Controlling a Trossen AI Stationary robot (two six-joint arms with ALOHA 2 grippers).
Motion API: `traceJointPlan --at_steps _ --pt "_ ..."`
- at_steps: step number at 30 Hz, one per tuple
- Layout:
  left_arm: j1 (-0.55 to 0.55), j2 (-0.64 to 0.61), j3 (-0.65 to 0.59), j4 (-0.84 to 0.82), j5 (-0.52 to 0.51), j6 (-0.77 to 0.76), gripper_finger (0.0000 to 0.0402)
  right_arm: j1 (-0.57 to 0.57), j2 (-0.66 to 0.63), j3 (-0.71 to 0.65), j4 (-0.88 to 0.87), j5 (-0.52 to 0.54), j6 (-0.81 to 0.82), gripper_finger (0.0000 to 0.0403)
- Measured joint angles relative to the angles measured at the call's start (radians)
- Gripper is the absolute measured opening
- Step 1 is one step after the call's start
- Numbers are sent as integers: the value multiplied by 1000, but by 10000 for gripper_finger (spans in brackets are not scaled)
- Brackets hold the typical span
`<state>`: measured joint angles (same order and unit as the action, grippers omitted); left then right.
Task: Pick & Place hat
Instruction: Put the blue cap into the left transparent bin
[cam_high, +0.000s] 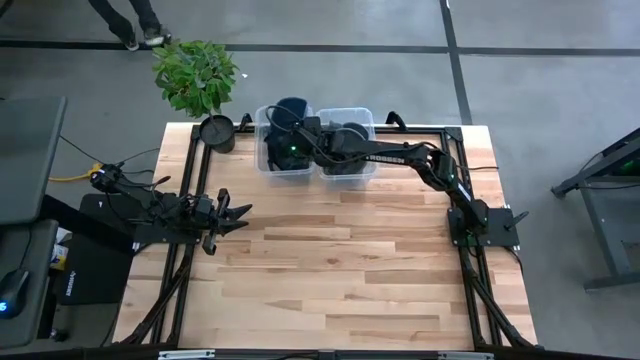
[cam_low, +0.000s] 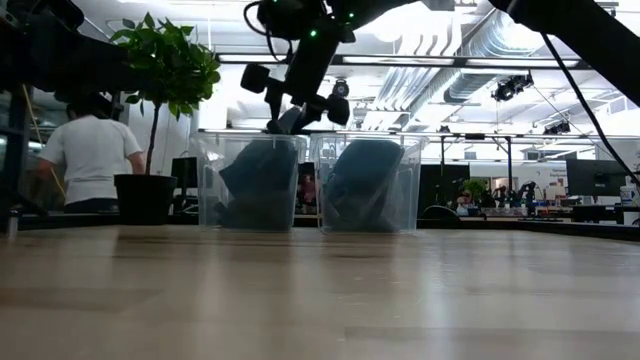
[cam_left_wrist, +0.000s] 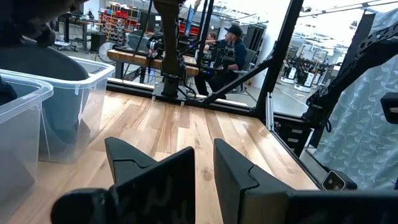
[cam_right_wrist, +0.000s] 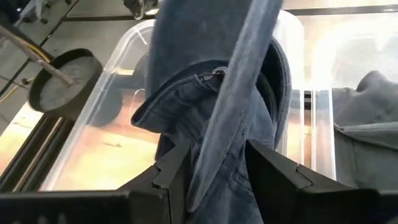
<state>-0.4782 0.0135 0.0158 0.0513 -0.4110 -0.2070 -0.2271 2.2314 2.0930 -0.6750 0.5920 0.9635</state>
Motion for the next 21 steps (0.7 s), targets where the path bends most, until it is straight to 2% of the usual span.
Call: traceJointPlan --at_steps 10,14,18,21 --pt "0 0 0 0 0 0 0 -29 -80 0 6 -146 -100 145" --pt "0 0 0 0 0 0 0 -44 -116 0 21 -134 -162 136" --pt "0 0 0 0 0 0 0 -76 -136 0 43 -153 -180 100" --pt "0 0 0 0 0 0 0 -104 -147 0 75 -196 -201 44"
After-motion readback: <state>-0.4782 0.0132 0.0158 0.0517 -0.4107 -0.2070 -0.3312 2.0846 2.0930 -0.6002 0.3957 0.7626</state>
